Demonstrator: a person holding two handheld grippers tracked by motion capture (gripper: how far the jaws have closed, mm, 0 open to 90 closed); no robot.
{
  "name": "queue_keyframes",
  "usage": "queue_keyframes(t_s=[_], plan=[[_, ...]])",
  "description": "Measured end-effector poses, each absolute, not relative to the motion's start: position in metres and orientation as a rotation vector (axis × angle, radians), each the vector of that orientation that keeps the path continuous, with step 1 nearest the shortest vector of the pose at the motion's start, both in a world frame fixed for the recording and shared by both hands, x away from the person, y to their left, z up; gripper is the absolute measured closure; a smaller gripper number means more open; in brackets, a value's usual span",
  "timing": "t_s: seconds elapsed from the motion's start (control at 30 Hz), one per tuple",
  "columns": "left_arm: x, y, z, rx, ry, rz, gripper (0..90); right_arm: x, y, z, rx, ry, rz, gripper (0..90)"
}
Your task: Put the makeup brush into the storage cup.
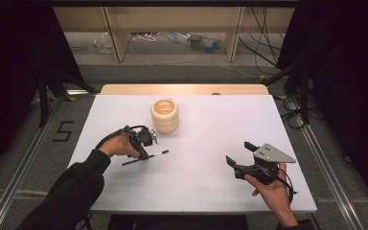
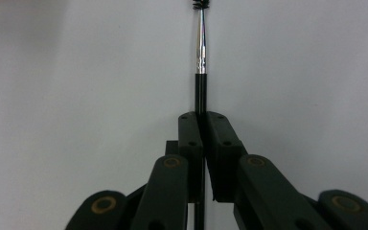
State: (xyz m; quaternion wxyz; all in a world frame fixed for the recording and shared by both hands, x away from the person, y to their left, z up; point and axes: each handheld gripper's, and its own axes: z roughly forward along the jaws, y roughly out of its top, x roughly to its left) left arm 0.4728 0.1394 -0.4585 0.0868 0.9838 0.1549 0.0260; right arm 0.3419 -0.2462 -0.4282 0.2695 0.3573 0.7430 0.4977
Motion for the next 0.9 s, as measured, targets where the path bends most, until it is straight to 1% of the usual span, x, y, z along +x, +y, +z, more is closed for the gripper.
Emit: queue_keyframes(t_s=[0.4, 0.57, 0.67, 0.73, 0.8, 0.87, 0.9], plan=[[0.475, 0.150, -0.440, 2.850, 0.477, 0.108, 85.4, 0.341, -0.245, -0.428, 0.983, 1.997, 1.352, 18.7], [0.475, 0.151, -0.432, 2.797, 0.476, 0.152, 85.3, 0.342, -0.246, -0.429, 0.963, 1.986, 1.347, 18.7], [0.477, 0.153, -0.427, 2.709, 0.512, 0.186, 85.3, 0.342, -0.246, -0.429, 0.964, 1.986, 1.347, 18.7], [0.479, 0.155, -0.424, 2.668, 0.548, 0.234, 85.4, 0.342, -0.246, -0.428, 0.963, 1.994, 1.342, 18.7], [0.480, 0.158, -0.420, 2.645, 0.544, 0.260, 85.4, 0.342, -0.246, -0.428, 0.963, 1.994, 1.340, 18.7], [0.480, 0.160, -0.417, 2.621, 0.560, 0.247, 85.4, 0.342, -0.246, -0.428, 0.967, 1.986, 1.346, 18.7], [0.480, 0.161, -0.415, 2.612, 0.549, 0.265, 85.4, 0.342, -0.246, -0.428, 0.964, 1.994, 1.341, 18.7]])
